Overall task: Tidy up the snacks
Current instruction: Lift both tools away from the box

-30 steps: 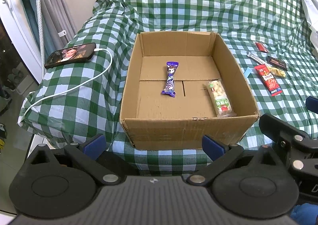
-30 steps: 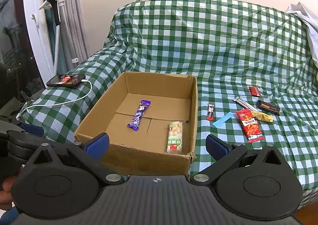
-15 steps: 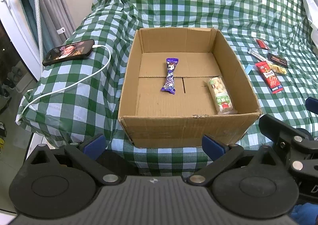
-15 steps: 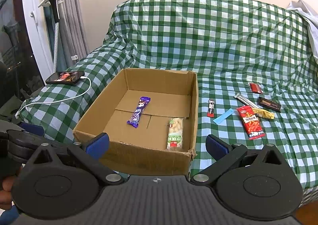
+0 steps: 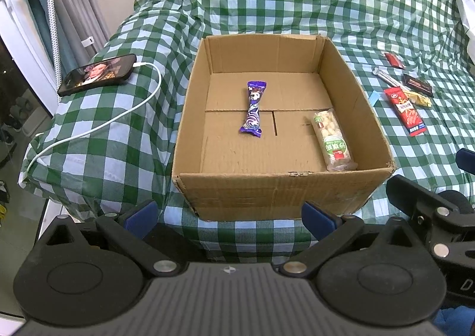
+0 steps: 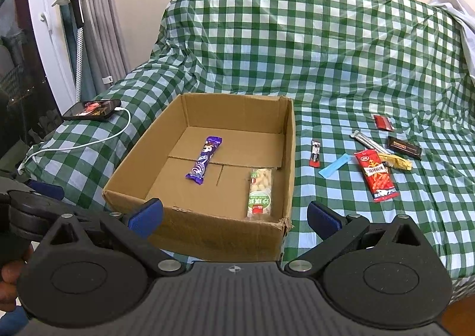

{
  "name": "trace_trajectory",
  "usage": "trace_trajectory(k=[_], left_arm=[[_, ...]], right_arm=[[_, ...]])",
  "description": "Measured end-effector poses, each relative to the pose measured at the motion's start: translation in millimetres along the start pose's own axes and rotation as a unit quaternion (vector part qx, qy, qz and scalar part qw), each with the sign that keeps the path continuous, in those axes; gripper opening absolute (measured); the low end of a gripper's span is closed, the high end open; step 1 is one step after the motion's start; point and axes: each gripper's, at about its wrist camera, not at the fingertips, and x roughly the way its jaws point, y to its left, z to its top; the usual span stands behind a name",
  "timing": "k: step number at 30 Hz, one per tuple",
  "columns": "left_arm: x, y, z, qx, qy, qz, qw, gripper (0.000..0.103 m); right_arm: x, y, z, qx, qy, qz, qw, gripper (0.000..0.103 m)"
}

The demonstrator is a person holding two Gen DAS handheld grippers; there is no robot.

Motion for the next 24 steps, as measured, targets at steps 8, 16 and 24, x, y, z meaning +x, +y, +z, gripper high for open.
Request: trace_trajectory(k=[8,16,24], left_arm=[[6.8,-4.0,9.7,0.002,0.007,0.004,1.0000,0.103],[11.7,-17.6,30.6,0.012,0.008,0.008,0.9999,0.103],[16.0,-61.5,67.3,0.037,0.005,-0.019,0.9991,0.103]], right_arm=[[9.3,-7.8,5.8,0.008,0.007,0.001,1.000,0.102],[19.6,-35.2,11.8,0.040,0.005,-0.017,0.999,0.102],[29.7,-85.3,11.4,0.080,-0.003,-0.058,0.995,0.102]])
